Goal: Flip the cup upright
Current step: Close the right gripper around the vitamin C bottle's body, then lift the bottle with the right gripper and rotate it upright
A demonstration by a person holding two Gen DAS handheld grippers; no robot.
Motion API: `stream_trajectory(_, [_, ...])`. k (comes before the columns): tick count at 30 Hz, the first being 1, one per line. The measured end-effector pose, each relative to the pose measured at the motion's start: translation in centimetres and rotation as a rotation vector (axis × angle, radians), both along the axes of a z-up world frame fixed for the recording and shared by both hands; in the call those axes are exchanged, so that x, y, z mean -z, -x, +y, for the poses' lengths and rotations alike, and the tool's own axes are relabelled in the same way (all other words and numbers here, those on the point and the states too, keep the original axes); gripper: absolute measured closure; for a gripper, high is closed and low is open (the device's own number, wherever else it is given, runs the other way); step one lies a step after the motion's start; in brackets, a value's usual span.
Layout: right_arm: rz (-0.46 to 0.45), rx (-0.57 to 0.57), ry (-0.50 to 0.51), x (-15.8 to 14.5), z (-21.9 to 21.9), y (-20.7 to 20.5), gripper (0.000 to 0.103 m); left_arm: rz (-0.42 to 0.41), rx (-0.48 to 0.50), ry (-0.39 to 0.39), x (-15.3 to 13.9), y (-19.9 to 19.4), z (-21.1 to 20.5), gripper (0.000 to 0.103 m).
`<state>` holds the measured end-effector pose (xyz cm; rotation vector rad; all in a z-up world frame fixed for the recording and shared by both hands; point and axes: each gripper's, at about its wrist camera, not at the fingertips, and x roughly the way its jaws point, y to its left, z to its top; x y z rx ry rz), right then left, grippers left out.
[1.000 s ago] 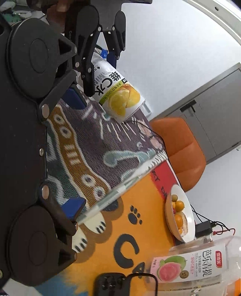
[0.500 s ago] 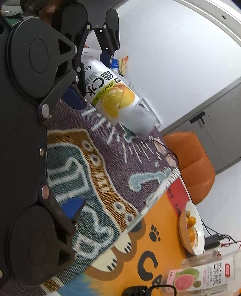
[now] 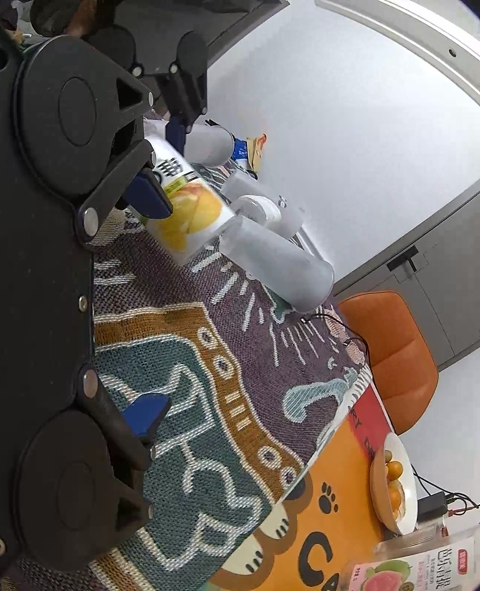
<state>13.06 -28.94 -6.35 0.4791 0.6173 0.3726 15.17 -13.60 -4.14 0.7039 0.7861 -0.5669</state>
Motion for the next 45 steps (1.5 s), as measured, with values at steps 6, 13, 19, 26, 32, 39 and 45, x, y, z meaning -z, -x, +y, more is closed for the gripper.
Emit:
stream_trajectory(6, [0.058, -0.017, -0.059, 1.8, -0.6, 0.1, 0.000, 0.070, -0.078, -0.023, 1.6, -0.5, 0.3, 0.039])
stream_trajectory(13, [0.056, -0.034, -0.124, 1.4, -0.6, 0.4, 0.000, 0.005, -0.116, 0.012, -1.4, 1.2, 1.1, 0.020])
stream_trajectory(19, [0.037, -0.066, -0.168, 0.1, 0.4, 0.5, 0.000, 0.005, -0.203, 0.120, -3.4, 2.2, 3.1, 0.020])
stream_trajectory(26, [0.079, -0.069, -0.239, -0.4, 1.8, -0.4, 0.002, -0.048, -0.318, 0.253, -5.0, 3.2, 6.7, 0.019])
stream_trajectory(32, [0.174, -0.075, -0.325, 0.4, 3.1, -1.8, 0.009, -0.057, -0.458, 0.372, -6.2, 3.5, 10.0, 0.019])
stream_trajectory(39, [0.226, -0.059, -0.369, 1.2, 4.5, -2.7, 0.009, -0.088, -0.522, 0.438, -6.9, 4.9, 11.5, 0.019])
stream_trajectory(45, [0.256, -0.035, -0.402, 1.7, 4.9, -4.1, 0.009, -0.114, -0.607, 0.493, -6.1, 6.2, 12.9, 0.019])
